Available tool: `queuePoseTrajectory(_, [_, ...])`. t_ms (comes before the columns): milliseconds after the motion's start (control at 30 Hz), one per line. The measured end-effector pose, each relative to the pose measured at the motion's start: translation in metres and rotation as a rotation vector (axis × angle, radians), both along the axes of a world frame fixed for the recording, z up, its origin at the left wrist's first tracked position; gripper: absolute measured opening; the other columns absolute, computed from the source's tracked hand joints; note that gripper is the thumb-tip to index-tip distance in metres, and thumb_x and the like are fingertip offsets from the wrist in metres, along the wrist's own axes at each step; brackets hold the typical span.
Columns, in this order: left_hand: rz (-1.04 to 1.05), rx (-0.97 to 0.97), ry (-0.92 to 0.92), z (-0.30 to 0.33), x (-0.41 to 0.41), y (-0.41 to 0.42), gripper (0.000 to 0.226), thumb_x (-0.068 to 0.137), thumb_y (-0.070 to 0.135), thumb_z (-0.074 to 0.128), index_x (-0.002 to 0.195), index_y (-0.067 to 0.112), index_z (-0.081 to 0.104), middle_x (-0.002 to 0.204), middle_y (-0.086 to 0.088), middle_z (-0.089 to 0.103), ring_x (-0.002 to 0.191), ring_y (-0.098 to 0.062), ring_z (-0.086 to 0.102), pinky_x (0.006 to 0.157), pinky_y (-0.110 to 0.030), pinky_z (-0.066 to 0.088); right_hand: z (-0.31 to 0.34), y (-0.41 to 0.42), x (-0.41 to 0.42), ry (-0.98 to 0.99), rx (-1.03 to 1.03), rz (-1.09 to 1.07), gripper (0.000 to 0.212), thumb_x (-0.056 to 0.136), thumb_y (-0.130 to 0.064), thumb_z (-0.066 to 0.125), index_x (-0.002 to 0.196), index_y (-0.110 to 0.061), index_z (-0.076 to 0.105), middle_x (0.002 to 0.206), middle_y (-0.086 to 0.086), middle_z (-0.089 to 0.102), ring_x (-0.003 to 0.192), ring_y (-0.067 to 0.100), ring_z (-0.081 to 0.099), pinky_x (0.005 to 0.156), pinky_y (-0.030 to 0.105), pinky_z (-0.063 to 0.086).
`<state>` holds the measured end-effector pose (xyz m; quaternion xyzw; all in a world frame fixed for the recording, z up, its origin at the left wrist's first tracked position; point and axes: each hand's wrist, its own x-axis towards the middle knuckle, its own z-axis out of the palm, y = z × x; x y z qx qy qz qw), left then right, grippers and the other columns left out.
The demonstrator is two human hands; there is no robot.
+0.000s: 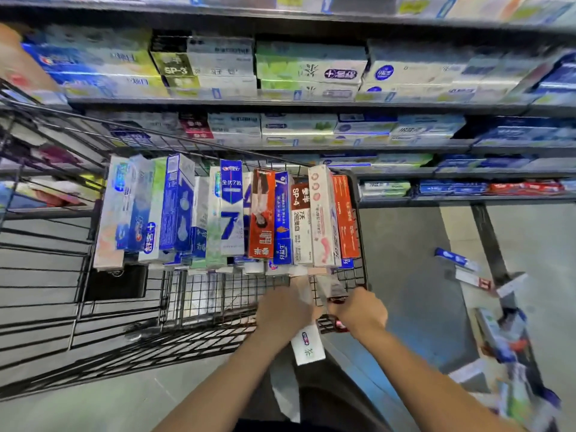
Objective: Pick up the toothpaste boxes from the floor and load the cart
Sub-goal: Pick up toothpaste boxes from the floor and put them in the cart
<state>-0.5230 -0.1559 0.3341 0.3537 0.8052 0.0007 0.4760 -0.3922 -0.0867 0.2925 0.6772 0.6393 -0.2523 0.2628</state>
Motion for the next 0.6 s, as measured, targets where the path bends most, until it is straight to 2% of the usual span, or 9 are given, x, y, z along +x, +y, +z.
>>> queuePoseTrajectory(67, [0.003, -0.061, -0.01, -0.001, -0.002, -0.001, 0.034, 0.087, 0.041, 0.056, 0.101, 0.011, 0.058, 0.087, -0.001, 0.061, 0.083, -0.018, 0.06, 0.07, -0.026, 0.048, -0.006, 0.002, -0.003, -0.011, -0.016, 0.007, 0.047, 0.076, -0.051, 0.068, 0.099, -0.011, 0.063, 0.097, 0.004, 0.069, 0.092, 0.023, 0.067, 0.072, 0.029, 0.053])
queuePoseTrajectory(167, [0.056, -0.144, -0.071, -0.013, -0.013, 0.003, 0.041, 0.08, 0.051, 0.06, 0.086, 0.011, 0.058, 0.07, 0.003, 0.058, 0.069, -0.016, 0.058, 0.055, -0.022, 0.044, -0.013, 0.005, -0.009, -0.048, -0.063, 0.024, 0.052, 0.074, -0.052, 0.069, 0.106, -0.011, 0.063, 0.104, 0.003, 0.069, 0.096, 0.023, 0.067, 0.074, 0.03, 0.053])
queuePoseTrajectory(200, [0.086, -0.157, -0.079, -0.02, -0.016, 0.005, 0.045, 0.079, 0.054, 0.06, 0.085, 0.01, 0.057, 0.069, 0.004, 0.057, 0.068, -0.016, 0.058, 0.055, -0.022, 0.045, -0.016, 0.006, -0.01, -0.06, -0.072, 0.023, 0.052, 0.074, -0.051, 0.07, 0.108, -0.012, 0.062, 0.106, 0.003, 0.069, 0.097, 0.022, 0.066, 0.074, 0.029, 0.053])
queuePoseTrajectory(300, [0.12, -0.167, -0.061, -0.036, -0.013, 0.016, 0.052, 0.078, 0.052, 0.062, 0.102, 0.007, 0.058, 0.083, 0.001, 0.059, 0.08, -0.018, 0.058, 0.067, -0.025, 0.047, -0.022, 0.008, -0.011, -0.097, -0.068, 0.047, 0.05, 0.077, -0.049, 0.068, 0.111, -0.013, 0.059, 0.107, 0.003, 0.067, 0.098, 0.021, 0.065, 0.072, 0.026, 0.049])
queuePoseTrajectory(433, [0.201, -0.153, -0.005, -0.059, 0.001, 0.024, 0.051, 0.077, 0.045, 0.066, 0.11, 0.007, 0.057, 0.102, -0.006, 0.064, 0.094, -0.022, 0.063, 0.076, -0.031, 0.054, -0.034, 0.008, -0.013, -0.075, -0.056, 0.022, 0.052, 0.08, -0.05, 0.066, 0.112, -0.01, 0.057, 0.11, 0.006, 0.066, 0.1, 0.023, 0.065, 0.074, 0.028, 0.05])
queuePoseTrajectory(500, [0.288, -0.107, -0.061, -0.068, 0.009, 0.025, 0.046, 0.071, 0.045, 0.073, 0.099, 0.01, 0.061, 0.095, -0.005, 0.066, 0.085, -0.019, 0.062, 0.069, -0.028, 0.052, -0.041, 0.008, -0.013, -0.048, -0.038, 0.019, 0.051, 0.08, -0.051, 0.067, 0.109, -0.009, 0.058, 0.108, 0.006, 0.067, 0.096, 0.023, 0.066, 0.067, 0.026, 0.048])
queuePoseTrajectory(567, [0.352, -0.049, -0.103, -0.077, 0.018, 0.023, 0.034, 0.068, 0.047, 0.075, 0.072, 0.016, 0.061, 0.07, 0.001, 0.061, 0.069, -0.017, 0.06, 0.057, -0.024, 0.044, -0.049, 0.005, -0.012, -0.022, -0.014, 0.014, 0.051, 0.08, -0.053, 0.067, 0.102, -0.008, 0.059, 0.101, 0.006, 0.068, 0.087, 0.021, 0.067, 0.058, 0.024, 0.044])
queuePoseTrajectory(600, [0.39, -0.022, -0.12, -0.081, 0.022, 0.022, 0.034, 0.069, 0.048, 0.073, 0.067, 0.016, 0.061, 0.064, 0.002, 0.058, 0.067, -0.019, 0.062, 0.056, -0.024, 0.044, -0.052, 0.004, -0.012, -0.017, -0.005, 0.016, 0.051, 0.08, -0.054, 0.067, 0.101, -0.008, 0.059, 0.1, 0.006, 0.068, 0.085, 0.021, 0.067, 0.056, 0.024, 0.043])
